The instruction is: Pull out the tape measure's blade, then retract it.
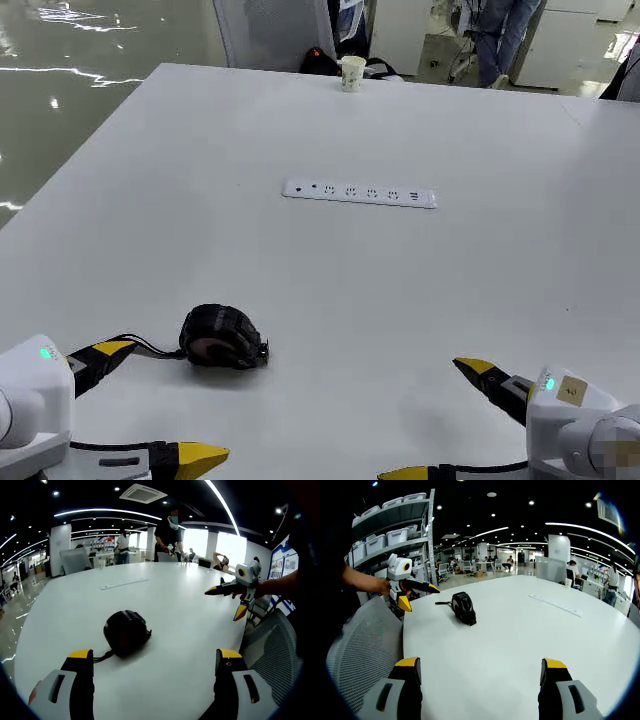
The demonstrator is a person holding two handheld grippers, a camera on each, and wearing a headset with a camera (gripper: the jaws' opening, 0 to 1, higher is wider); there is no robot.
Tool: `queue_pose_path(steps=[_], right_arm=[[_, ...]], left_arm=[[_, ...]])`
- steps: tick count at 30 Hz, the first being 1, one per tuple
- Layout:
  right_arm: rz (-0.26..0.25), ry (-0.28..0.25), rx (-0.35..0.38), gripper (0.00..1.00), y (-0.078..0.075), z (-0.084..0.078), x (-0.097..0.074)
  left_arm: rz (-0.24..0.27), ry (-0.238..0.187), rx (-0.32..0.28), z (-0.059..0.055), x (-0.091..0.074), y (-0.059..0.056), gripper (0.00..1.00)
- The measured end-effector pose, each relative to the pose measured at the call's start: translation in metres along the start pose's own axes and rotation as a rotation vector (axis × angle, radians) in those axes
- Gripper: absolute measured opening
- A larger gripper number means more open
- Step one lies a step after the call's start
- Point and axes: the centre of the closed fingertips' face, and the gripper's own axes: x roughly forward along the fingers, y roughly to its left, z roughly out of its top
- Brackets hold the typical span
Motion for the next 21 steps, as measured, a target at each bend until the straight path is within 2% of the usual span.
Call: queue_pose_path(steps=[10,21], right_arm=[[-0.008,-0.007,0.007,0.99,0.002,0.0012,-0.0036],[-0.023,-0.011,0.013,0.99,0.0005,0.0005,-0.0095]], left_arm=[[0.02,-0.017,-0.018,0.0024,-0.0042,0.0061,0.99],[0.012,-0.02,-0.026,0.0018,-0.0081,0.0052,0.99]])
